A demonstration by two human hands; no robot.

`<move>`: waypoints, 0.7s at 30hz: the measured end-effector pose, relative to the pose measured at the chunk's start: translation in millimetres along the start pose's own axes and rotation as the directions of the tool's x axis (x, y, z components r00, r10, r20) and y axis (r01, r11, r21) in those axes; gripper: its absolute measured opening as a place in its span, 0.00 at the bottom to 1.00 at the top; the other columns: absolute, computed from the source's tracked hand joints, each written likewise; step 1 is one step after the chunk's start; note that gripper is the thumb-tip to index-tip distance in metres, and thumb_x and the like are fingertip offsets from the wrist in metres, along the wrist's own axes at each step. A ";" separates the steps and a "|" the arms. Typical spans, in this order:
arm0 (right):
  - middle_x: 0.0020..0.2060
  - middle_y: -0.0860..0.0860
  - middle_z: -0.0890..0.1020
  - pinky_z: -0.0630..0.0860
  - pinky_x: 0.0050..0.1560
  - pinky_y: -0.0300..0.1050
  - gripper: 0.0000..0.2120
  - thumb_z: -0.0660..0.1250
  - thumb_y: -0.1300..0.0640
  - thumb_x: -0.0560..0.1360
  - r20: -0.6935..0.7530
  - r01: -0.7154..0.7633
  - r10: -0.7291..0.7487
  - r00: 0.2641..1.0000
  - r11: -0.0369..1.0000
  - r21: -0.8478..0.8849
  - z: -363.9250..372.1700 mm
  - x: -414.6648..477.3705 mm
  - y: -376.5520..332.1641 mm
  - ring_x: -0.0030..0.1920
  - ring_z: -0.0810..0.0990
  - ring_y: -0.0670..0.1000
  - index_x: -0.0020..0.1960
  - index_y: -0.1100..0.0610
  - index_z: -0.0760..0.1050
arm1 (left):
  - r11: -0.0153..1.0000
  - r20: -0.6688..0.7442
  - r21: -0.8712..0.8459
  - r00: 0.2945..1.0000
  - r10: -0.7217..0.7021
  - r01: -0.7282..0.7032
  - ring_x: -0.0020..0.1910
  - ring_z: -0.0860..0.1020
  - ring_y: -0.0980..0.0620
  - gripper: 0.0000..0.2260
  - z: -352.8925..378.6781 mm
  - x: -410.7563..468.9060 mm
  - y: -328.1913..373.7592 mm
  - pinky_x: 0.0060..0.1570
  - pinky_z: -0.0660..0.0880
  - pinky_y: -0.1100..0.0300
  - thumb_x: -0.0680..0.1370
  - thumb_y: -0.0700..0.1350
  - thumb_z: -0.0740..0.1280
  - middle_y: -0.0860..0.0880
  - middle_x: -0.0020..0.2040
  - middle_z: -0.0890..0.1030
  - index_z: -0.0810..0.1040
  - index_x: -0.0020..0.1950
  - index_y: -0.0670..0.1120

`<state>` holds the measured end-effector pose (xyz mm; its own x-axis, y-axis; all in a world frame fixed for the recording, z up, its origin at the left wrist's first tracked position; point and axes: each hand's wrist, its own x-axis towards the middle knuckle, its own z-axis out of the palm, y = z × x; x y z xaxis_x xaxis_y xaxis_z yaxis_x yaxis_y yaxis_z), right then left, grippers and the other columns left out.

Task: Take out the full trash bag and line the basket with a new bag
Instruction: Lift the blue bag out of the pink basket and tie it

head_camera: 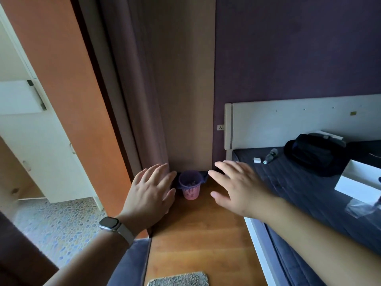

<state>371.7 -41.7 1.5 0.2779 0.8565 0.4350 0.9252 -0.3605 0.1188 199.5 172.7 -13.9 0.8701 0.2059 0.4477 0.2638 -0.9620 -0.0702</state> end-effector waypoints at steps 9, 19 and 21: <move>0.62 0.55 0.77 0.73 0.61 0.58 0.25 0.58 0.40 0.73 0.073 -0.093 0.096 0.993 0.995 -0.047 85.7 147.1 1.0 0.62 0.75 0.59 0.64 0.53 0.74 | 0.996 0.015 -0.080 0.999 0.044 -0.043 0.68 0.72 0.41 0.22 73.7 95.7 -134.9 0.65 0.70 0.43 0.78 0.56 0.57 0.44 0.68 0.75 0.74 0.68 0.48; 0.62 0.55 0.77 0.74 0.59 0.58 0.25 0.59 0.41 0.74 0.078 -0.157 0.161 0.984 0.986 -0.055 142.9 226.2 48.9 0.61 0.75 0.59 0.64 0.54 0.75 | 0.988 0.007 -0.103 0.993 0.120 -0.118 0.66 0.73 0.41 0.22 134.6 184.5 -196.2 0.64 0.70 0.43 0.77 0.55 0.58 0.43 0.67 0.76 0.76 0.67 0.48; 0.63 0.55 0.76 0.73 0.60 0.58 0.25 0.59 0.40 0.74 0.096 -0.167 0.171 0.981 0.985 -0.049 156.9 236.8 65.5 0.62 0.74 0.59 0.65 0.53 0.74 | 0.988 0.013 -0.109 0.993 0.115 -0.113 0.66 0.74 0.41 0.22 149.7 201.9 -200.5 0.63 0.70 0.44 0.77 0.55 0.59 0.44 0.67 0.76 0.76 0.66 0.47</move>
<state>538.6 195.5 -27.7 0.4552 0.8137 0.3615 0.8522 -0.5158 0.0879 384.6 433.9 -42.9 0.8999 0.0957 0.4254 0.1164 -0.9929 -0.0228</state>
